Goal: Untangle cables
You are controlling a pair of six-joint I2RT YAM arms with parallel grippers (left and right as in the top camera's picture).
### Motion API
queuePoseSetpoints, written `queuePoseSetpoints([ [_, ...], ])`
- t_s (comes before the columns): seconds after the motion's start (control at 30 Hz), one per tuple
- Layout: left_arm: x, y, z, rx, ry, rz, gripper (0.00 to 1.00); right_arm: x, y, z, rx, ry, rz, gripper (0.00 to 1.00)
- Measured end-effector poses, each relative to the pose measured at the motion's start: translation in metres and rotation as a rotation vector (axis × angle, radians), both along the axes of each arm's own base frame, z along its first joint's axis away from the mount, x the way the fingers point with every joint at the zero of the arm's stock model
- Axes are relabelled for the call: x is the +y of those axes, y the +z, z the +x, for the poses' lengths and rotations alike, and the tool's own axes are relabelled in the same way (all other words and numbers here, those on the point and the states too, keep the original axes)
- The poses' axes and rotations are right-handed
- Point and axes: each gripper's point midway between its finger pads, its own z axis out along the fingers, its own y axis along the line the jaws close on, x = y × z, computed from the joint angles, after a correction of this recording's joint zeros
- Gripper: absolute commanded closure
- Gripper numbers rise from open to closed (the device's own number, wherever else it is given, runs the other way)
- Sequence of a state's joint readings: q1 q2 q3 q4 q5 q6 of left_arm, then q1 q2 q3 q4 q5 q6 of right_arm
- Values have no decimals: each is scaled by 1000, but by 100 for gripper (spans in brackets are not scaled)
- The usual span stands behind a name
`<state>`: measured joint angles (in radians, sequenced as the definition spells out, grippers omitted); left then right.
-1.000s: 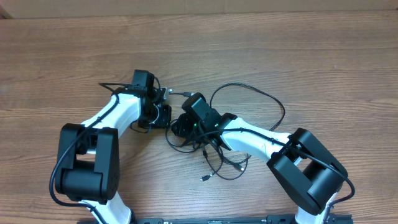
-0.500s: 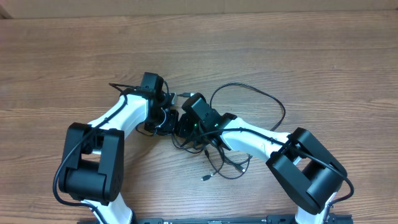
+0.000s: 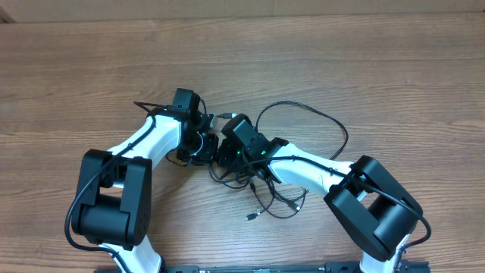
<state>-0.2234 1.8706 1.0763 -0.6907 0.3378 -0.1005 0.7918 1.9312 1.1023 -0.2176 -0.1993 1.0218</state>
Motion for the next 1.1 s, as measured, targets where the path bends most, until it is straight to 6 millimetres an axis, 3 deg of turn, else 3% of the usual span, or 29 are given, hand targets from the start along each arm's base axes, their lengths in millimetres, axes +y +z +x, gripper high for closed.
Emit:
queuePoseSetpoints([
  [0.37,-1,0,0,-1,0,-3,95,-2,-1,2,-6,-14,-9,96],
  [0.77,4,3,-1,-5,2,19,95,0,0,-1,4,7,2,96],
  [0.87,8,16,4,-44,12,26,93,0,1,0,6,35,18,96],
  [1.0,16,53,15,-156,42,11,87,-3,3,2,12,55,32,96],
  [1.1,20,70,16,-195,52,7,83,-3,3,1,16,67,37,96],
])
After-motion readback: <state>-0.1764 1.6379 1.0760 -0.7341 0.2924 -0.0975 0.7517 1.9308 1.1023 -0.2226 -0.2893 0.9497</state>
